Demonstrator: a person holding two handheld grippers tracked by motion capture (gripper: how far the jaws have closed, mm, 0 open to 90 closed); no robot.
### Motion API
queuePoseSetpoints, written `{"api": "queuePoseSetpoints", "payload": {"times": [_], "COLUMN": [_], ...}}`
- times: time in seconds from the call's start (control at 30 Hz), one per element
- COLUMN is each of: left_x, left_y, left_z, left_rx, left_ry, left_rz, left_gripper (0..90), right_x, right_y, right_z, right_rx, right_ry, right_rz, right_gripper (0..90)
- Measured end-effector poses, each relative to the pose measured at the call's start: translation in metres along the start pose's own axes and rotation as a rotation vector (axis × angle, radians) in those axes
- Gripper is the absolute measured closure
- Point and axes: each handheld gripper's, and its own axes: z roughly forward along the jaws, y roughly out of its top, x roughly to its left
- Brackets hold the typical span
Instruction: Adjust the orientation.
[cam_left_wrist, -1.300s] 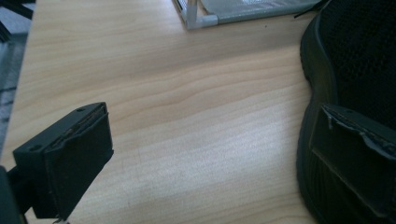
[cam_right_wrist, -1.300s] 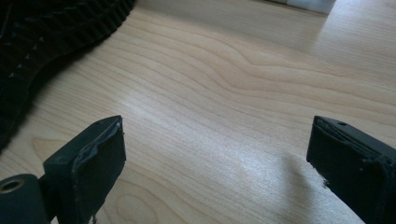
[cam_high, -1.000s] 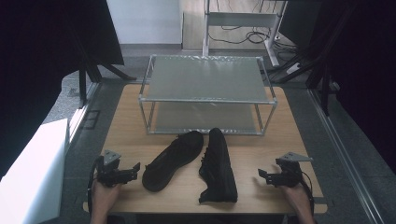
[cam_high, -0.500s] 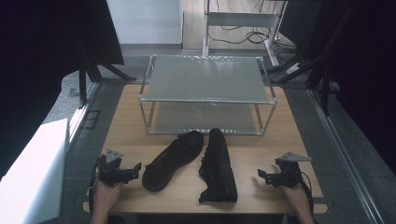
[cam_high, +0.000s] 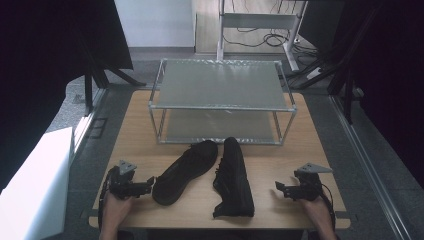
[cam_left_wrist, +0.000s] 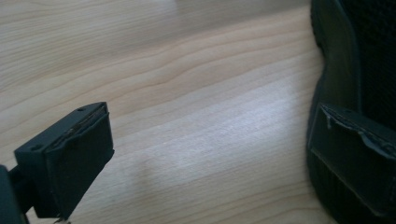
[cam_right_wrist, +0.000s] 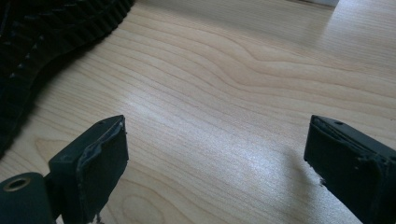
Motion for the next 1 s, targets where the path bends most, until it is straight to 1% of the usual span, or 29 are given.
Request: {"api": "queuePoseSetpoints", "payload": {"times": [0.03, 0.2, 0.3, 0.37, 0.5, 0.63, 0.73, 0.83, 1.0], "left_x": [-0.002, -0.003, -0.005, -0.01, -0.019, -0.028, -0.035, -0.041, -0.05], "left_y": [0.0, -0.002, -0.003, -0.004, -0.004, -0.004, -0.004, -0.003, -0.003], "left_z": [0.001, -0.002, -0.003, -0.004, -0.006, -0.006, -0.006, -0.004, -0.003], "left_rx": [0.005, -0.001, 0.006, 0.009, 0.011, 0.015, 0.02, 0.022, 0.024], "left_ry": [-0.004, -0.005, -0.035, -0.044, -0.051, -0.071, -0.094, -0.123, -0.155], "left_rz": [0.012, 0.015, 0.021, 0.034, 0.056, 0.079, 0.095, 0.102, 0.119], "left_gripper": [0.0, 1.6, 1.2, 1.2, 1.3, 1.2, 1.2, 1.2, 1.0], "right_x": [0.0, 0.0, 0.001, 0.001, 0.001, 0.001, 0.001, 0.001, 0.001], "right_y": [0.0, 0.0, 0.0, 0.0, 0.0, 0.0, 0.0, 0.0, 0.0], "right_z": [0.0, 0.001, 0.001, 0.001, 0.001, 0.001, 0.001, 0.001, 0.001], "right_rx": [0.001, 0.011, 0.015, 0.015, 0.014, 0.013, 0.014, 0.016, 0.015], "right_ry": [0.0, 0.003, 0.005, 0.006, 0.006, 0.006, 0.006, 0.005, 0.005], "right_rz": [0.001, -0.001, -0.005, -0.005, -0.002, -0.002, -0.003, -0.002, -0.003], "right_gripper": [6.7, 7.1, 7.3, 7.4, 7.4, 7.5, 7.4, 7.5, 7.5]}}
